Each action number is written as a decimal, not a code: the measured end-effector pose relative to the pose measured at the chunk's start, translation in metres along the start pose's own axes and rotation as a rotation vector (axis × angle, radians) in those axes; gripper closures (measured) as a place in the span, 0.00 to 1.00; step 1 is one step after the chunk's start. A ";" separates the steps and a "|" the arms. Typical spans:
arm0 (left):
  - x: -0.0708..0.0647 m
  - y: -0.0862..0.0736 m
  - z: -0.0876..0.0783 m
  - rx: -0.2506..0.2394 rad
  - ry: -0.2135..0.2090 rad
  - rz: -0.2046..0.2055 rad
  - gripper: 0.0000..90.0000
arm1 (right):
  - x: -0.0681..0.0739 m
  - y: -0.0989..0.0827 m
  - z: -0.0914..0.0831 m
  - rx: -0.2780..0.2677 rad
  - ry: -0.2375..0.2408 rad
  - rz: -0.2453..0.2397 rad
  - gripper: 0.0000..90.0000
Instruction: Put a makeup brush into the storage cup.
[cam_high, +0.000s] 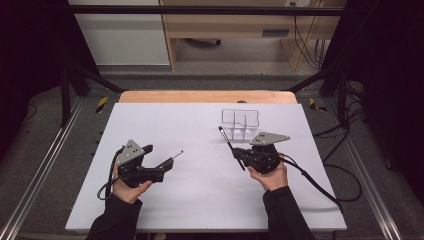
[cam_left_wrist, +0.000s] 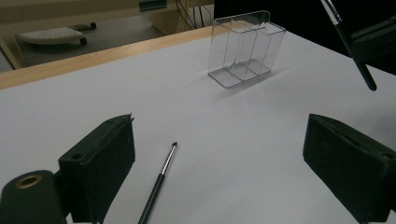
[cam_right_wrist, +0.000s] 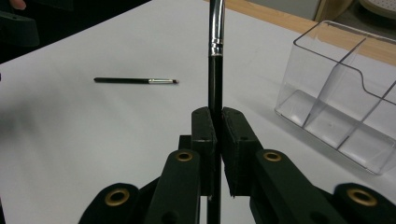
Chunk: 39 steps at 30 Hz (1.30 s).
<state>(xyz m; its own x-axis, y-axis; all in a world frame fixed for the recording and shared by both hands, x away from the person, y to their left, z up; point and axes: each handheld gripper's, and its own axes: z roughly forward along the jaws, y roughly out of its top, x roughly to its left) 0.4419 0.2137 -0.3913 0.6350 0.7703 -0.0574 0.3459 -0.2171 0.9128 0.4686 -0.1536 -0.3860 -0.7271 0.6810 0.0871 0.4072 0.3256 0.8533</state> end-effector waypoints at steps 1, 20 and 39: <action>-0.001 0.002 0.001 -0.006 -0.002 -0.001 0.09 | 0.000 0.000 0.000 0.000 0.000 0.000 0.94; -0.027 0.029 0.025 -0.086 -0.083 -0.031 0.11 | 0.005 -0.002 -0.001 -0.038 0.009 -0.010 0.94; -0.040 0.036 0.045 -0.116 -0.138 -0.069 0.12 | 0.008 -0.004 0.002 -0.052 0.022 -0.008 0.94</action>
<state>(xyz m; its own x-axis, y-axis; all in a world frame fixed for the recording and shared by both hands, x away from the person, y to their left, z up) 0.4602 0.1486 -0.3740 0.7038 0.6899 -0.1695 0.3151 -0.0894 0.9448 0.4618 -0.1480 -0.3894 -0.7423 0.6638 0.0911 0.3726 0.2959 0.8796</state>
